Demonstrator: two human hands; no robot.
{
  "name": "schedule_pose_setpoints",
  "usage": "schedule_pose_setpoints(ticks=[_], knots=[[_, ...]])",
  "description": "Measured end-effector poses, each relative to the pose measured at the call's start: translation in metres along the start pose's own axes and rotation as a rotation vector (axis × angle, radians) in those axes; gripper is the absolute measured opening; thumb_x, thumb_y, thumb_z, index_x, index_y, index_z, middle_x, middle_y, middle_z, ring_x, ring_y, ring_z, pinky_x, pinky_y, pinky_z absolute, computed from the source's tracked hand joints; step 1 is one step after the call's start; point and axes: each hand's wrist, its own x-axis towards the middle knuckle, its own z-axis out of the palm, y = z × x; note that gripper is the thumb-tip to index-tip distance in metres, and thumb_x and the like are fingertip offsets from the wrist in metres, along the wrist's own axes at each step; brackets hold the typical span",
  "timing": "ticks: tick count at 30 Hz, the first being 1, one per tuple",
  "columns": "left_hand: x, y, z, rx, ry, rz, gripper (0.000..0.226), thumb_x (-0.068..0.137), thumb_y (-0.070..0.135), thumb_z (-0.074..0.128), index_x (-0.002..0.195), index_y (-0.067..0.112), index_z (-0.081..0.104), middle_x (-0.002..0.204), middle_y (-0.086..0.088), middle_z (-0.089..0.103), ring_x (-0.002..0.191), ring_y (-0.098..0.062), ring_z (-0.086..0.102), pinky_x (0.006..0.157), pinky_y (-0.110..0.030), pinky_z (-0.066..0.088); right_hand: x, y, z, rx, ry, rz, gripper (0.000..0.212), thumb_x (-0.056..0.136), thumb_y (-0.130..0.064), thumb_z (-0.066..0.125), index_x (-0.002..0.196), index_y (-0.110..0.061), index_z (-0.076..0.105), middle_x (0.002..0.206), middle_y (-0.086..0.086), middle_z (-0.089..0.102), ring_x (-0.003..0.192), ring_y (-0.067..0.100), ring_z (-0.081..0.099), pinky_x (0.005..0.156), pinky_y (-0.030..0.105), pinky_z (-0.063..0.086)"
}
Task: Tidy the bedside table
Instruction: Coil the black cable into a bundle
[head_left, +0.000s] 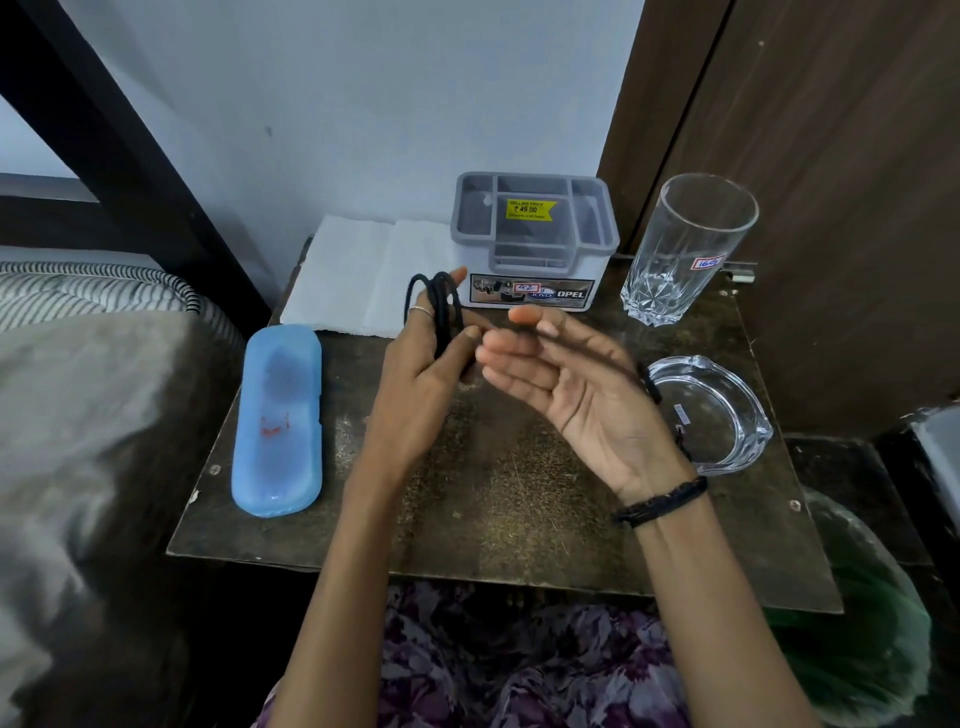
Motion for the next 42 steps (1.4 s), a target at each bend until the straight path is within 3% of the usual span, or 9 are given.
schedule_pose_setpoints(ticks=[2,6,13,17,21,26,31,36,42], knots=[[0.000,0.002,0.000,-0.057,-0.056,-0.034,0.029,0.086,0.035,0.050,0.111,0.021,0.060,0.069,0.004,0.056,0.063,-0.010,0.049,0.058,-0.021,0.043,0.000,0.001,0.001,0.002,-0.014,-0.040,0.029,0.084,-0.006,0.046,0.103,-0.008,0.067,0.095,0.010,0.073,0.094,0.020,0.070,0.084,0.027,0.056],[-0.002,0.006,-0.006,-0.097,-0.150,-0.037,0.011,0.083,0.039,0.058,0.077,0.036,0.067,0.052,0.000,0.053,0.045,-0.012,0.039,0.044,-0.018,0.033,0.001,-0.002,0.003,-0.015,0.068,-0.131,0.024,0.079,-0.011,0.051,0.098,-0.012,0.067,0.084,0.005,0.074,0.084,0.015,0.071,0.076,0.023,0.057],[-0.004,0.007,-0.007,-0.401,-0.250,-0.204,0.045,0.085,0.026,0.045,0.044,0.018,0.061,0.023,0.009,0.030,0.020,-0.002,0.020,0.029,-0.010,0.020,0.004,0.000,0.005,0.027,0.205,-0.139,0.019,0.077,-0.020,0.053,0.074,-0.016,0.072,0.067,0.004,0.072,0.066,0.012,0.070,0.063,0.020,0.057],[-0.003,0.010,-0.004,-0.931,-0.173,-0.157,0.041,0.089,0.032,0.039,0.069,0.019,0.072,0.030,0.009,0.037,0.023,-0.001,0.030,0.029,-0.011,0.020,0.006,0.002,0.001,0.054,0.227,-0.138,0.016,0.074,-0.019,0.057,0.075,-0.015,0.072,0.072,0.001,0.072,0.071,0.010,0.070,0.066,0.019,0.057],[0.003,0.011,-0.004,-1.255,-0.051,-0.131,0.038,0.084,0.023,0.044,0.109,0.000,0.063,0.065,0.008,0.064,0.043,-0.001,0.048,0.047,-0.011,0.044,0.008,0.012,-0.003,-0.295,0.189,-0.139,0.013,0.079,-0.010,0.062,0.088,-0.010,0.072,0.078,0.001,0.073,0.077,0.013,0.069,0.074,0.022,0.057],[0.009,0.007,-0.005,-0.978,0.135,-0.095,0.030,0.096,0.012,0.037,0.120,0.001,0.050,0.103,0.003,0.073,0.069,-0.002,0.063,0.064,-0.012,0.050,0.009,0.026,0.001,-0.867,0.033,-0.110,0.015,0.081,-0.011,0.068,0.096,-0.010,0.073,0.083,0.001,0.072,0.076,0.010,0.067,0.075,0.027,0.054],[0.007,-0.002,-0.008,-0.322,0.096,-0.012,0.030,0.099,0.007,0.037,0.127,0.016,0.039,0.109,0.008,0.068,0.085,-0.004,0.065,0.078,-0.016,0.050,0.004,0.025,0.007,-0.881,-0.109,-0.063,0.019,0.081,-0.008,0.068,0.099,-0.003,0.071,0.084,0.007,0.072,0.076,0.010,0.068,0.075,0.026,0.056],[0.006,-0.015,-0.018,0.027,-0.098,0.010,0.033,0.092,0.009,0.045,0.123,0.021,0.049,0.094,0.009,0.068,0.090,-0.008,0.064,0.086,-0.026,0.050,0.000,0.018,0.009,-0.742,-0.115,-0.079,0.017,0.084,-0.001,0.062,0.101,0.001,0.068,0.085,0.018,0.071,0.075,0.019,0.068,0.074,0.026,0.056],[0.001,-0.006,-0.011,0.025,-0.189,-0.139,0.026,0.080,0.026,0.041,0.088,0.017,0.065,0.062,0.006,0.060,0.062,-0.011,0.056,0.062,-0.026,0.046,0.002,0.016,0.007,-0.672,0.019,-0.160,0.016,0.087,-0.004,0.058,0.096,-0.012,0.069,0.066,-0.002,0.066,0.058,0.010,0.058,0.056,0.019,0.050]])
